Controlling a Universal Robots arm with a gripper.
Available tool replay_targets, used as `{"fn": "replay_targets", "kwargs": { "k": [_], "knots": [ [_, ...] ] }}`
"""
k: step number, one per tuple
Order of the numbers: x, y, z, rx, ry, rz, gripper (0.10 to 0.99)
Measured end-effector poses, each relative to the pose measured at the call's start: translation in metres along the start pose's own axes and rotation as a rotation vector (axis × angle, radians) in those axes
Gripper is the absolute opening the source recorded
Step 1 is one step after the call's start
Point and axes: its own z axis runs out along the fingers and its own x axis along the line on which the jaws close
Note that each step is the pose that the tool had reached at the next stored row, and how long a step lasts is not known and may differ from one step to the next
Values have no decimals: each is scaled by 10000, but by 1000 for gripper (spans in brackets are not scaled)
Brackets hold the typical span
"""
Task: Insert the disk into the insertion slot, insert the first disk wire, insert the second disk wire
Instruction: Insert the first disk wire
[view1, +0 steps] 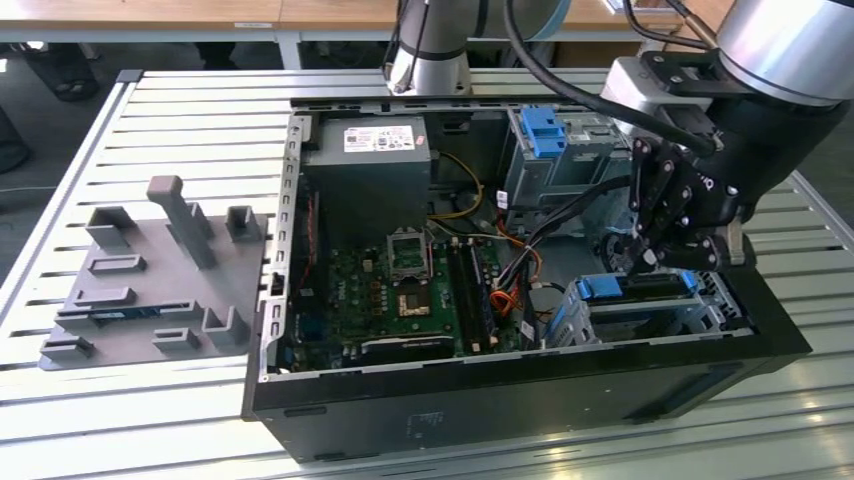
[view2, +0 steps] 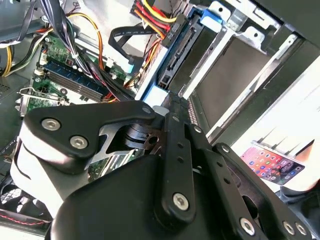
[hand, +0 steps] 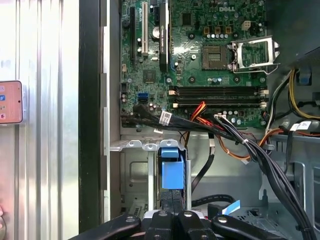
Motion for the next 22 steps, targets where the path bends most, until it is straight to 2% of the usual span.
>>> {"fn": "replay_targets", "kwargs": {
  "k": [1,9,15,22],
  "knots": [
    [-10,-51,-2,1,0,1,106],
    [-63,-112,-3,3,-1,5,106],
    [-88,-135,4,-3,-9,356,106],
    [-148,-195,14,-4,-15,413,106]
  ]
}}
